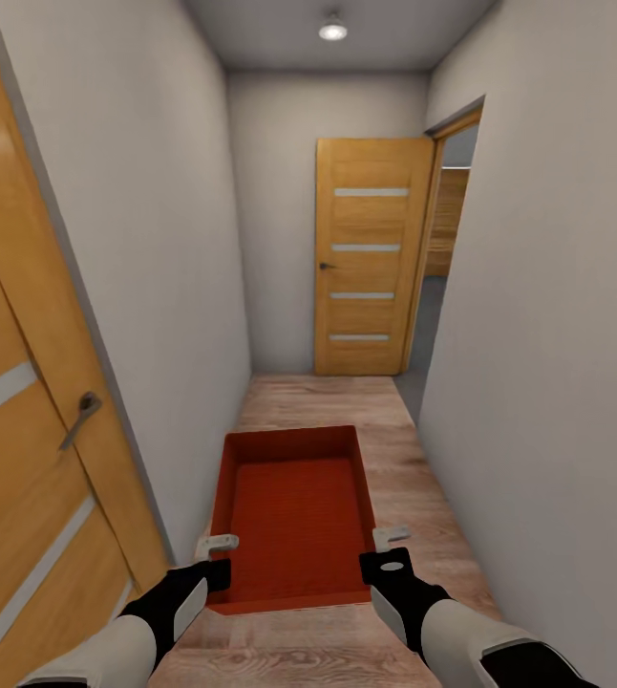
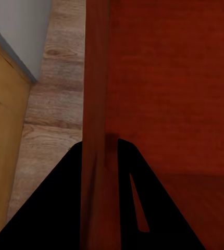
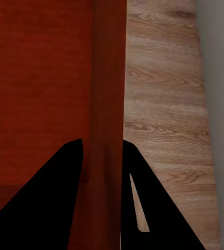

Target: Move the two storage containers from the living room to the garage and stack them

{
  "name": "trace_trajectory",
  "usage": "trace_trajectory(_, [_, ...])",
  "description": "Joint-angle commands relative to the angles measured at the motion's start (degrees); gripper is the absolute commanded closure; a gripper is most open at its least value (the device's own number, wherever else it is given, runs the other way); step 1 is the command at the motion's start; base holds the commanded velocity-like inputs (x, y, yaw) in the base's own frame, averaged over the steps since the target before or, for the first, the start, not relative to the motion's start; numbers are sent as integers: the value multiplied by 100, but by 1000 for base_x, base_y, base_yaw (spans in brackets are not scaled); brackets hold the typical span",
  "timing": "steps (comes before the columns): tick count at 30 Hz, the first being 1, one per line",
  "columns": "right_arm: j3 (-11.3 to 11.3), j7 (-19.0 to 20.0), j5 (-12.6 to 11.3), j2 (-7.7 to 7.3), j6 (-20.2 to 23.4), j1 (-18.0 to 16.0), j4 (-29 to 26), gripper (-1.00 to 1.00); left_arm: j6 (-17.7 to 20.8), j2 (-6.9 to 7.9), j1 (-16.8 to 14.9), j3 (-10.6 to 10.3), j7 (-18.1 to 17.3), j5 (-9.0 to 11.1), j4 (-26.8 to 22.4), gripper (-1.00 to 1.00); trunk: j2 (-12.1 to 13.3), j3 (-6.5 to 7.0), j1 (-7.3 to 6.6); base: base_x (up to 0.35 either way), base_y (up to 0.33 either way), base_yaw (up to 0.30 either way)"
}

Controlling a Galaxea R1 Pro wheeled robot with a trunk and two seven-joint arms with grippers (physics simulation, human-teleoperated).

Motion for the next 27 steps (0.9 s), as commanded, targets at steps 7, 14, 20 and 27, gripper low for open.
trace_trajectory(7, [-109, -70, -40, 1, 16, -5, 25, 100, 28, 287, -4, 62, 46, 68, -115, 100, -13, -13, 7, 322, 39, 0])
trace_trajectory(14, [-109, -70, -40, 1, 16, -5, 25, 100, 32, 285, -4, 59, 41, 68, -109, 100, -13, -13, 7, 322, 3, 0])
trace_trajectory(20, [-109, -70, -40, 1, 16, -5, 25, 100, 28, 285, -4, 62, 40, 66, -108, 100, -13, -13, 7, 323, 0, 0])
trace_trajectory(27, [-109, -70, -41, 1, 16, -5, 25, 100, 26, 285, -3, 61, 40, 69, -108, 100, -13, -13, 7, 323, 0, 0])
